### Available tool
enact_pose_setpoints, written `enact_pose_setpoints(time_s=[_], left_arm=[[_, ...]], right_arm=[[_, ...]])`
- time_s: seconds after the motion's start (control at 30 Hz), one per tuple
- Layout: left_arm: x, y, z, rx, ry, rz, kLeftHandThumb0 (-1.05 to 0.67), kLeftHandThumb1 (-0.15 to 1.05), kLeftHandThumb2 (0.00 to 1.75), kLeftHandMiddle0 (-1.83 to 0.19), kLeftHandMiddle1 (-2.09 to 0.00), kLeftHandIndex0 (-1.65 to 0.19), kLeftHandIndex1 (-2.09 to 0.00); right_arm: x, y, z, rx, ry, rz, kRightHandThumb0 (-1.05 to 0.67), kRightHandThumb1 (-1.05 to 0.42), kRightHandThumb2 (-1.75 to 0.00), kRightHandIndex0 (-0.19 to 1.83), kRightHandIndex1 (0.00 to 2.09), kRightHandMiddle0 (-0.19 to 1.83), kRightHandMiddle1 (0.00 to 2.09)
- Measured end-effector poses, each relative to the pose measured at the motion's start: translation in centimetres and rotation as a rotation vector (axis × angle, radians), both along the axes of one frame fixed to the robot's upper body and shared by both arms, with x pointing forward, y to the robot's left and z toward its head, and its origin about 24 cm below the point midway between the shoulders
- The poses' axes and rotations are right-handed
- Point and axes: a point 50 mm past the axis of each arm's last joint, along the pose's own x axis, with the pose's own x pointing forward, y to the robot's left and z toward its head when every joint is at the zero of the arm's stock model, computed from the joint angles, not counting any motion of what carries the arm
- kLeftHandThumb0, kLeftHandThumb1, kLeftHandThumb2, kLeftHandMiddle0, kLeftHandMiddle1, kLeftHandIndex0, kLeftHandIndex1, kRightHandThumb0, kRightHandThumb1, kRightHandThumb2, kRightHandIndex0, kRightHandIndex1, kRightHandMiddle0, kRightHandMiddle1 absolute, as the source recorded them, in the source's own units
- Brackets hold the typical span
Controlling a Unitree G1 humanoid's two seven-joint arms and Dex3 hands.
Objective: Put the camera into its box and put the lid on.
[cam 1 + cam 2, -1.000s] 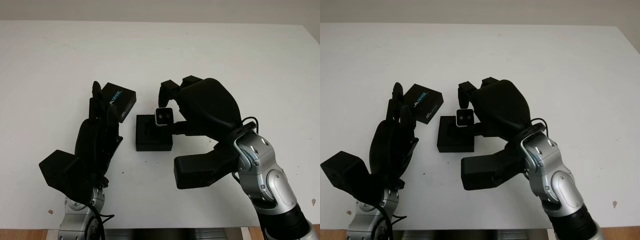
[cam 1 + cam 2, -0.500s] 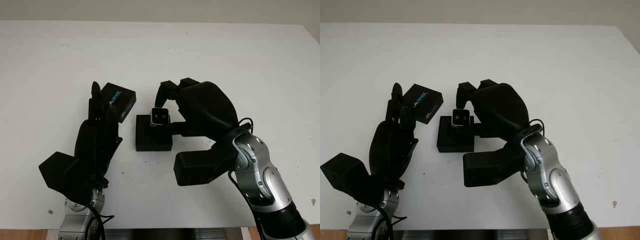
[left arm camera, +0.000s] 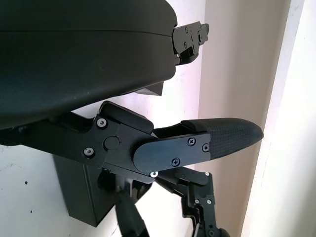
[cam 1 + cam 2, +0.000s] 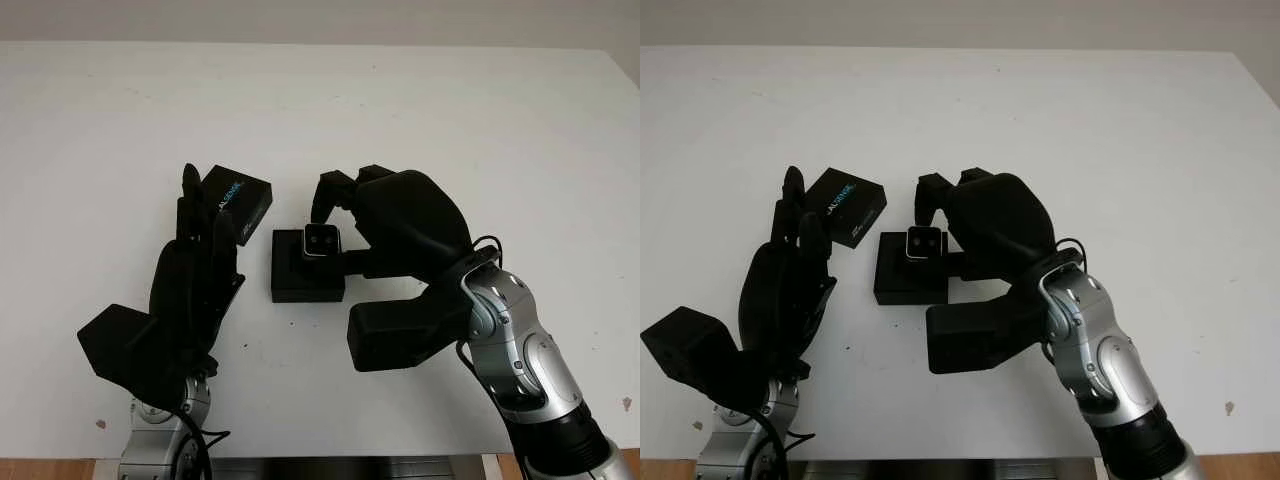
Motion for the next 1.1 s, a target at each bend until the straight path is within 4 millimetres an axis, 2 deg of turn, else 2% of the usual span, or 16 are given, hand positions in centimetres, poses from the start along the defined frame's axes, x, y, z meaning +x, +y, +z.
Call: enact_pose_setpoints(time_s=[0.23,1.1], left_arm=[[-0.01,0.0,0.02,-0.001,-0.001,0.0,-0.83,1.05,0.58,0.19,0.0,0.19,0.0],[-0.19,0.03,-0.08,-0.003,-0.004,0.001,-0.83,1.05,0.58,0.19,0.0,0.19,0.0]], right_arm=[[-0.04,0.37,-0.09,-0.001,0.003,0.013,-0.44,-1.05,-0.3,0.36,1.12,0.43,1.92],[0.05,0.98,-0.23,-0.019,0.014,0.03,-0.43,-1.05,-0.24,0.35,1.04,0.41,1.82]])
